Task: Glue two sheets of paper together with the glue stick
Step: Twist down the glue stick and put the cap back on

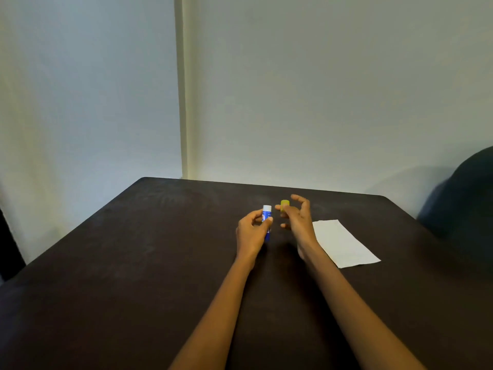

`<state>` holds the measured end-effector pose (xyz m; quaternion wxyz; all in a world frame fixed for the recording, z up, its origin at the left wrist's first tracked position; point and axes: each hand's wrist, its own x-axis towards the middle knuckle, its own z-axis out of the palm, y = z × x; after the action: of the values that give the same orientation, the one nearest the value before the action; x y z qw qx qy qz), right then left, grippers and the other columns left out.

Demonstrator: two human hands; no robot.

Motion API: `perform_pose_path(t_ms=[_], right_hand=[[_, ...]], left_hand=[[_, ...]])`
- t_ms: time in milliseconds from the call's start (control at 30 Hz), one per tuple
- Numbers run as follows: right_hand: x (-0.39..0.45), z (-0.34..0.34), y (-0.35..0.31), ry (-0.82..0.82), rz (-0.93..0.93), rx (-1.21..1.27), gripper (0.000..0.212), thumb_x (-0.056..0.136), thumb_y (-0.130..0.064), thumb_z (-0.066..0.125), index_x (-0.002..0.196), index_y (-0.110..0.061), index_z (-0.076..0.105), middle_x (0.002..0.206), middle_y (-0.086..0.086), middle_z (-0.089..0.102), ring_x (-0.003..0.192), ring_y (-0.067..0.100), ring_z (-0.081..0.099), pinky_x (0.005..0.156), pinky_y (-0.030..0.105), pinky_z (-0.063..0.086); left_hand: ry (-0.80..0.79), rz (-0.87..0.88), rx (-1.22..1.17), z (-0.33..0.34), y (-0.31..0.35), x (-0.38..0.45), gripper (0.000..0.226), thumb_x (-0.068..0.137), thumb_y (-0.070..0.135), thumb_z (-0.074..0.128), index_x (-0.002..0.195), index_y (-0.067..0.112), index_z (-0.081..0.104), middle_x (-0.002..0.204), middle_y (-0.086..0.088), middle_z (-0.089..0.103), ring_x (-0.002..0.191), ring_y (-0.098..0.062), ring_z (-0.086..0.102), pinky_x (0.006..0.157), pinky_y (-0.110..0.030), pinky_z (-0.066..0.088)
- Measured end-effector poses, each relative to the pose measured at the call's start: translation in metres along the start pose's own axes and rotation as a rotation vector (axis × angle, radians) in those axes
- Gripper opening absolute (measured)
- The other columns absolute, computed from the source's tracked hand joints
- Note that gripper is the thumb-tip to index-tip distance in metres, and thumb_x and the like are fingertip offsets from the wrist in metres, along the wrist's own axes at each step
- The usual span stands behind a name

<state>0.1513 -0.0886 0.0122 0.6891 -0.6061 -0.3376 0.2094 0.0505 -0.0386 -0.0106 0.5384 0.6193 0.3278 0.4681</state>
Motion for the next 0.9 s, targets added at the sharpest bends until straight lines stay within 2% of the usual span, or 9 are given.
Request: perform_pose_path(t_ms=[133, 233, 367, 467, 533, 667, 733, 800, 900], right_hand=[[-0.014, -0.017, 0.003, -0.056, -0.029, 0.177, 0.024, 0.095, -0.027, 0.051, 0.119, -0.021, 0.054, 0.106, -0.005, 0.070, 0.095, 0.013, 0.067, 0.068, 0.019, 0.052], [-0.016, -0.016, 0.007, -0.054, -0.021, 0.151, 0.023, 0.093, -0.028, 0.055, 0.114, -0.018, 0.055, 0.103, -0.004, 0.071, 0.095, 0.013, 0.068, 0.078, 0.026, 0.054], [-0.014, -0.016, 0.010, -0.084, -0.044, 0.063, 0.015, 0.091, -0.030, 0.057, 0.106, -0.027, 0.058, 0.101, -0.006, 0.071, 0.096, 0.009, 0.068, 0.079, 0.024, 0.056], [-0.015, -0.020, 0.013, -0.161, -0.145, -0.098, 0.015, 0.093, -0.035, 0.054, 0.107, -0.036, 0.059, 0.108, -0.009, 0.066, 0.102, 0.010, 0.064, 0.082, 0.022, 0.054], [-0.015, -0.026, 0.014, -0.239, -0.213, -0.224, 0.031, 0.089, -0.044, 0.055, 0.119, -0.038, 0.053, 0.117, -0.014, 0.059, 0.110, 0.008, 0.058, 0.086, 0.021, 0.050], [-0.015, -0.036, 0.016, -0.413, -0.280, -0.510, 0.096, 0.063, -0.062, 0.073, 0.142, -0.036, 0.026, 0.134, -0.020, 0.032, 0.116, 0.002, 0.046, 0.091, 0.024, 0.046], [-0.017, -0.037, 0.017, -0.452, -0.303, -0.601, 0.116, 0.053, -0.067, 0.076, 0.146, -0.036, 0.014, 0.142, -0.017, 0.024, 0.119, 0.001, 0.039, 0.093, 0.024, 0.043], [-0.018, -0.036, 0.016, -0.449, -0.332, -0.648, 0.118, 0.052, -0.067, 0.077, 0.146, -0.037, 0.011, 0.143, -0.017, 0.022, 0.116, -0.003, 0.039, 0.089, 0.018, 0.041], [-0.022, -0.036, 0.014, -0.381, -0.387, -0.702, 0.103, 0.058, -0.062, 0.077, 0.140, -0.038, 0.020, 0.131, -0.020, 0.030, 0.099, -0.010, 0.048, 0.073, 0.007, 0.038]], left_hand=[[-0.268, 0.036, -0.012, 0.007, 0.002, -0.006, 0.030, 0.087, 0.013, 0.062, 0.117, 0.013, 0.062, 0.098, -0.002, 0.070, 0.086, -0.014, 0.068, 0.076, -0.025, 0.056], [-0.302, 0.031, -0.013, 0.005, 0.001, -0.008, 0.028, 0.087, 0.013, 0.062, 0.115, 0.013, 0.063, 0.094, -0.002, 0.071, 0.080, -0.013, 0.069, 0.073, -0.027, 0.058], [-0.334, 0.006, -0.008, 0.003, 0.001, -0.008, 0.026, 0.088, 0.013, 0.061, 0.114, 0.014, 0.064, 0.090, 0.001, 0.072, 0.072, -0.008, 0.068, 0.064, -0.020, 0.055], [-0.349, -0.040, -0.076, 0.000, 0.004, -0.008, 0.025, 0.089, 0.014, 0.060, 0.113, 0.011, 0.065, 0.091, -0.004, 0.071, 0.066, -0.012, 0.067, 0.060, -0.023, 0.056], [-0.348, -0.069, -0.153, -0.002, 0.006, -0.009, 0.023, 0.089, 0.014, 0.059, 0.111, 0.009, 0.065, 0.093, -0.009, 0.071, 0.067, -0.016, 0.067, 0.060, -0.026, 0.057], [-0.384, -0.115, -0.214, -0.009, 0.010, -0.008, 0.024, 0.088, 0.013, 0.059, 0.111, 0.011, 0.065, 0.093, -0.004, 0.072, 0.076, -0.009, 0.070, 0.061, -0.021, 0.056], [-0.454, -0.152, -0.232, -0.012, 0.011, -0.008, 0.021, 0.089, 0.016, 0.059, 0.109, 0.016, 0.064, 0.097, -0.004, 0.073, 0.078, -0.017, 0.072, 0.063, -0.024, 0.058], [-0.479, -0.171, -0.258, -0.014, 0.011, -0.008, 0.018, 0.089, 0.017, 0.059, 0.106, 0.020, 0.064, 0.099, -0.004, 0.073, 0.078, -0.023, 0.072, 0.062, -0.026, 0.059], [-0.470, -0.158, -0.239, -0.013, 0.011, -0.009, 0.020, 0.089, 0.017, 0.060, 0.109, 0.018, 0.064, 0.096, -0.001, 0.074, 0.078, -0.020, 0.072, 0.062, -0.023, 0.057]])
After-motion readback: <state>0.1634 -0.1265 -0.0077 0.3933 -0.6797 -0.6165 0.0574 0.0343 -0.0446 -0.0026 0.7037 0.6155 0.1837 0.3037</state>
